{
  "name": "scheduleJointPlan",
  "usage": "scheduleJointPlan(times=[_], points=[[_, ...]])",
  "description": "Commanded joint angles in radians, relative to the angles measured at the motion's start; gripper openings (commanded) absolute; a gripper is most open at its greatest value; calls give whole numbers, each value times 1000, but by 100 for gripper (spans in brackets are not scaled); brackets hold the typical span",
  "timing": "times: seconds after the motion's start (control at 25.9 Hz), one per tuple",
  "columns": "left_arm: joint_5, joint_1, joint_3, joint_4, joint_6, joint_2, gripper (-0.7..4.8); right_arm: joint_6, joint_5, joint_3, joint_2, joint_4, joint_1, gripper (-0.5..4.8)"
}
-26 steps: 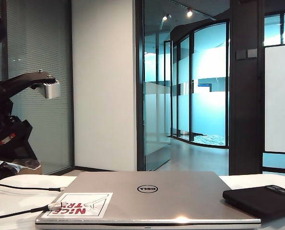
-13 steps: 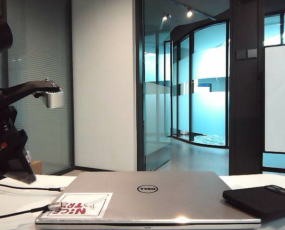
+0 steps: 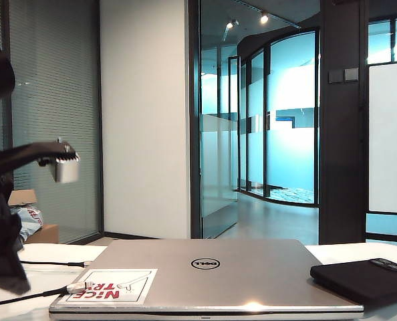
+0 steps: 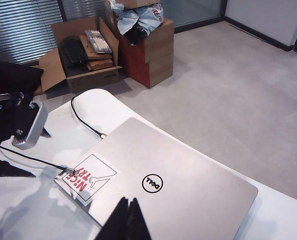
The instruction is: Pick up the charging cable and the phone, plug the charging cable into the charging port on the phone, and finally place them back on the table.
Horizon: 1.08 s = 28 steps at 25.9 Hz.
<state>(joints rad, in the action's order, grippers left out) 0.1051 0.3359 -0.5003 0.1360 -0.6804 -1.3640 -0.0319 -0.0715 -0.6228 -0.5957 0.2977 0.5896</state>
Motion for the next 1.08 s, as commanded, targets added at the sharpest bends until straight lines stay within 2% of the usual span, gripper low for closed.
scheduleJointPlan(times=[0.04,0.89,1.01,1.08], points=[[8,1,0,-19,0,-40,466,-3,2,-5,1,-13,1,-2],[8,1,-3,-35,0,-156,466,-3,2,-5,1,-10,1,-2],[7,1,-5,-122,0,-156,466,-3,3,-5,1,-9,1,-1],[7,1,-5,-291,0,-156,466,-3,3,-5,1,-9,1,-2]])
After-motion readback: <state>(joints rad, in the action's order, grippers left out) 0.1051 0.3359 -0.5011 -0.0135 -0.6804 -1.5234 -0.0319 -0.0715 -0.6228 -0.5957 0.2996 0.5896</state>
